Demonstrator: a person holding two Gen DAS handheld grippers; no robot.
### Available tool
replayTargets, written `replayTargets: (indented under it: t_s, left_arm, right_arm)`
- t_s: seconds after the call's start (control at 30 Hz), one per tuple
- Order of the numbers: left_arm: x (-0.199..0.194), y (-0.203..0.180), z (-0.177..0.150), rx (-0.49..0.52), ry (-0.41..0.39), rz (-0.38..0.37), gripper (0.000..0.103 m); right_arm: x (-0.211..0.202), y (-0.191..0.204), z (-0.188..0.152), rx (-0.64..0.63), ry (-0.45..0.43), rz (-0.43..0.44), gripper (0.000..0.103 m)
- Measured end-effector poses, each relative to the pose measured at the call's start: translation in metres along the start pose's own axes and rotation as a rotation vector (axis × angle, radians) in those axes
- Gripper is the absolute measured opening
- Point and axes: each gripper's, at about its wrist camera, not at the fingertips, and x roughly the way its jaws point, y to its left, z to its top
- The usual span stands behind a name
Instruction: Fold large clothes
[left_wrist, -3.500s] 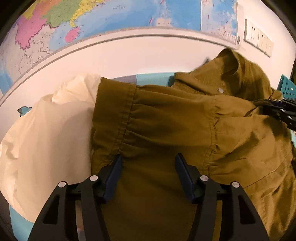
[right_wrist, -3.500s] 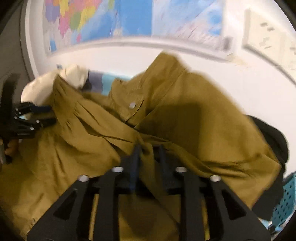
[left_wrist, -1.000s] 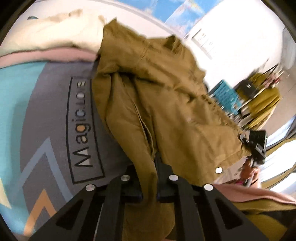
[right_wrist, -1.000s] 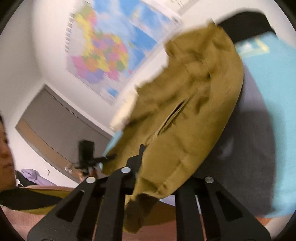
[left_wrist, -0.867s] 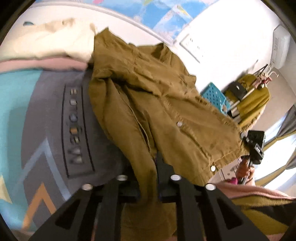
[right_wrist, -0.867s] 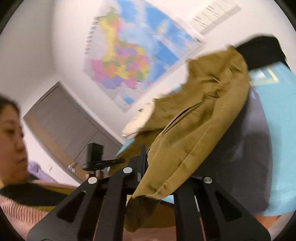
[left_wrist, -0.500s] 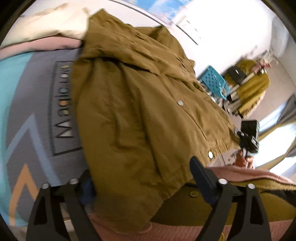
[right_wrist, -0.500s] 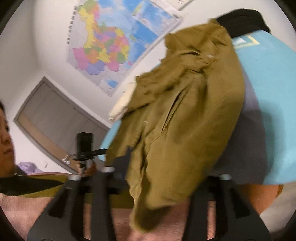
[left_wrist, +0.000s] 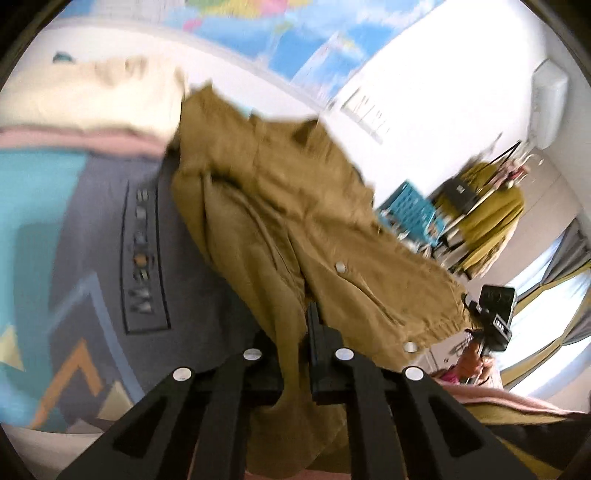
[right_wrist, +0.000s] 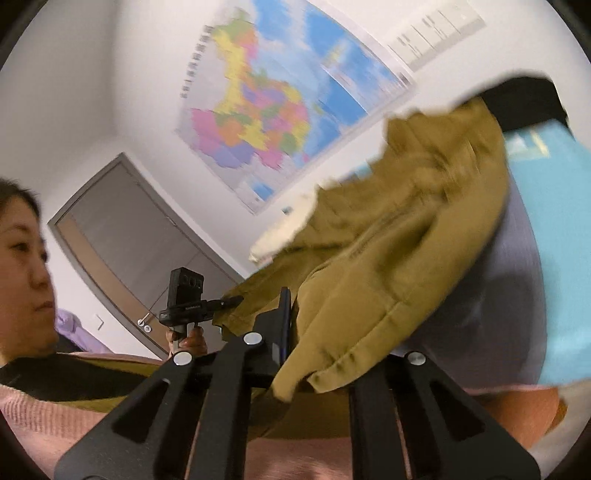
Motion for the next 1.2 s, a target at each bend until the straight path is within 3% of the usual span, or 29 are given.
replayTargets:
  t_s: [0.17, 0.37, 0.77, 1.2]
  left_arm:
    - [-0.029, -0.006, 0.01, 0.016, -0.078, -0.04, 0.007]
    - [-0.021, 0.009, 0.026, -0.019, -0.041, -0.07, 0.008]
    - [-0.007, -0.01, 0.107, 0.047, -0.03, -0.009, 0.009]
    - [0.019, -0.015, 0.187, 0.091, -0.009, 0.073, 0.01]
  right_arm:
    - [-0.003, 0.016, 0.01, -0.039, -0.014, 0.008, 0.01]
    - [-0.005, 0.005, 0.032, 0.008, -0.043, -0.003, 0.01]
    - [0.028, -0.016, 0.122, 0.021, -0.063, -0.048, 0.01]
    - [0.065, -0.043, 0.19, 0.048, -0.051, -0.122, 0.01]
